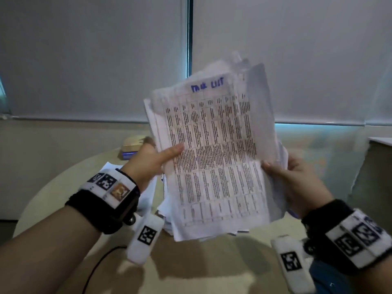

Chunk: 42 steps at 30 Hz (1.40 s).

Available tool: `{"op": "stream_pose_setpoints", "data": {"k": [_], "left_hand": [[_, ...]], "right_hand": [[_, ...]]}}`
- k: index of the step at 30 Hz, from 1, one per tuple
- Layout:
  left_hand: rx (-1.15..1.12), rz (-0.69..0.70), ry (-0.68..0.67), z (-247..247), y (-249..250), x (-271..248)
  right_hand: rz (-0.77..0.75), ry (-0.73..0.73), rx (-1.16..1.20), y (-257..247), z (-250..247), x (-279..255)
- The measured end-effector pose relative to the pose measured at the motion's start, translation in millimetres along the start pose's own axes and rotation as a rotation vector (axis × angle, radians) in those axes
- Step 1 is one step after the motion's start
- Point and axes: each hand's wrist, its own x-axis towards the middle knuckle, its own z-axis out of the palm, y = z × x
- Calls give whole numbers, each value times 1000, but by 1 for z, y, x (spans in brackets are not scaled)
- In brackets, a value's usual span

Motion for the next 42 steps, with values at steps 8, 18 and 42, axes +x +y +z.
{"op": "stream_pose_setpoints", "data": {"k": [8,18,42], "left_hand": [[-25,156,25,9,7,-7],[-152,132,143,11,-6,-5],[-104,499,-107,21,44,-8]], "right_hand": [[72,-46,-136,33,-13,0],[68,-181,-553,36,-5,-15],[-349,48,-27,-31,18,18]]}}
